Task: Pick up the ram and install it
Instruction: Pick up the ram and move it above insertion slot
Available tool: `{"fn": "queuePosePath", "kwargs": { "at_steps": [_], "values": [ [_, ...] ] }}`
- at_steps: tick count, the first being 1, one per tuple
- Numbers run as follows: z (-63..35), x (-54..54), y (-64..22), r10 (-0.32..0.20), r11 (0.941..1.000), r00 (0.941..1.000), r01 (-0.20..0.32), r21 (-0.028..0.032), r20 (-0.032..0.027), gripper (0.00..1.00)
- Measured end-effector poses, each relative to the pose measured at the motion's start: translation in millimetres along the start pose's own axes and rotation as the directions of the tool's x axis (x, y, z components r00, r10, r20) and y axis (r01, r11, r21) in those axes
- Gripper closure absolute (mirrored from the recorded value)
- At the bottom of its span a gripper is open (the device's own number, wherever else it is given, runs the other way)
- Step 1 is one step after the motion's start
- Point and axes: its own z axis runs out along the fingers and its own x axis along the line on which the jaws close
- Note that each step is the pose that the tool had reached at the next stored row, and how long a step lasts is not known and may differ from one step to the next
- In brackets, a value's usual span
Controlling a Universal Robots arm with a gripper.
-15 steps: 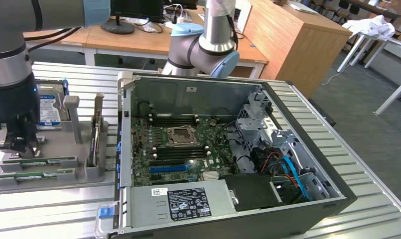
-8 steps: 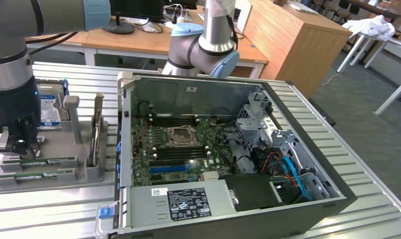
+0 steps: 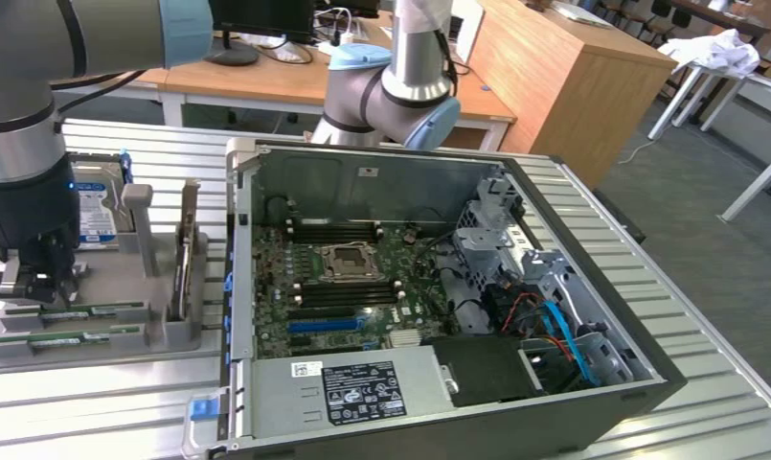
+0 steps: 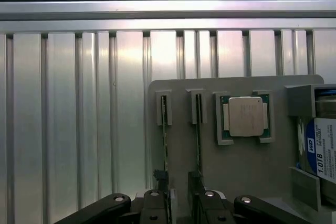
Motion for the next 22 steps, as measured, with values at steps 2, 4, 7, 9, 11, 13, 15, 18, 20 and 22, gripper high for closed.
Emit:
{"fn": "queuePosePath", "kwargs": {
  "at_steps": [2, 4, 7, 9, 11, 13, 15, 18, 20, 22],
  "values": [
    [0.0, 0.0, 0.0, 0.0, 1.0, 1.0, 0.0, -0.0001, 0.0, 0.7],
    [0.6, 0.0, 0.0, 0.0, 1.0, 1.0, 0.0, 0.0003, 0.0003, 0.7],
    [2.5, 0.1, -0.1, 0.0, 1.0, 1.0, 0.0, 0.0002, 0.0002, 0.7],
    [4.1, 0.1, -0.2, 0.0, 1.0, 1.0, 0.0, 0.0002, 0.0002, 0.7],
    [5.8, 0.2, -0.3, 0.0, 1.0, 1.0, 0.0, 0.0002, 0.0002, 0.7],
    [7.7, 0.2, -0.3, 0.0, 1.0, 1.0, 0.0, 0.0003, 0.0003, 0.7],
    [8.4, 0.3, -0.4, 0.0, 1.0, 1.0, 0.0, 0.0001, 0.0001, 0.7],
    [8.5, 0.4, -0.4, 0.0, 1.0, 1.0, 0.0, 0.0001, 0.0001, 0.7],
    [8.6, 1.5, -0.6, 0.0, 1.0, 1.0, 0.0, 0.0004, 0.0003, 0.7],
    [8.5, 2.7, -0.5, 0.0, 1.0, 1.0, 0.0, 0.0001, 0.0001, 0.7]
  ]
}}
